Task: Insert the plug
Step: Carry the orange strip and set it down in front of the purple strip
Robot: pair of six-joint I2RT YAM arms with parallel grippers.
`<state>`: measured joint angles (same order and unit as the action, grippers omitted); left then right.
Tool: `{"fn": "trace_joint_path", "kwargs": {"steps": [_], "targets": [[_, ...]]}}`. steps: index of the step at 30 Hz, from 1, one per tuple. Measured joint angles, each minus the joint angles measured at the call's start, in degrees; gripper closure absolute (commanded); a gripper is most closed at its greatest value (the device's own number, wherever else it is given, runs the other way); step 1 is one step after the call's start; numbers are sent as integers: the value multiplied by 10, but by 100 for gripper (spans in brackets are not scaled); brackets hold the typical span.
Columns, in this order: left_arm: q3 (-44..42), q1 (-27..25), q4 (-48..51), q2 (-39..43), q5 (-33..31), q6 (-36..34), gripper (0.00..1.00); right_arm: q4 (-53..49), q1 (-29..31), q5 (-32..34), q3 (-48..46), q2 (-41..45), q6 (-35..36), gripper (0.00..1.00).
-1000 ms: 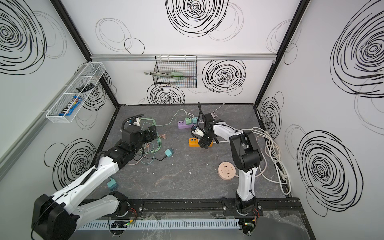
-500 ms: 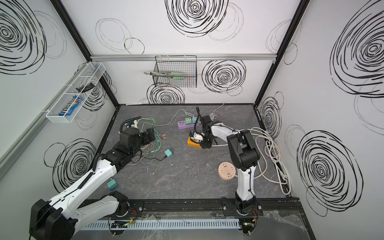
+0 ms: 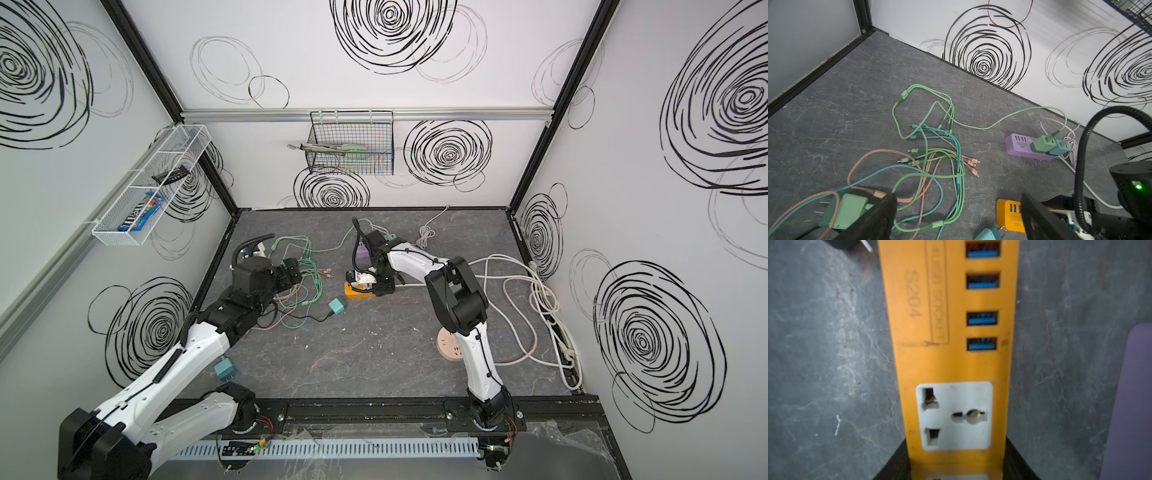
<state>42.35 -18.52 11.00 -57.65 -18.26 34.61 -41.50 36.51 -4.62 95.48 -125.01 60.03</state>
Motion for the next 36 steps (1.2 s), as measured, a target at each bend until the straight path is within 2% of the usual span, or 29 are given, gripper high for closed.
{"fn": "trace_joint_path", "kwargs": {"steps": [3,7,15,16,17,26,36], "targets": [[-3,6,1,4,5,-3,4,-11,9,0,26,-15,8,43],[-7,9,3,4,15,-8,4,-9,19,0,28,-19,18,30],[-8,9,9,-12,15,-10,4,28,30,-13,-11,4,14,20],[-8,10,10,-13,14,-10,4,33,30,-14,-19,10,11,6],[-8,10,11,-15,13,-10,4,40,30,-17,-30,16,6,2],[-7,10,26,-39,4,5,4,114,31,-28,-139,116,-19,3],[0,24,43,-71,1,21,4,380,31,-17,-369,316,-103,3]]}}
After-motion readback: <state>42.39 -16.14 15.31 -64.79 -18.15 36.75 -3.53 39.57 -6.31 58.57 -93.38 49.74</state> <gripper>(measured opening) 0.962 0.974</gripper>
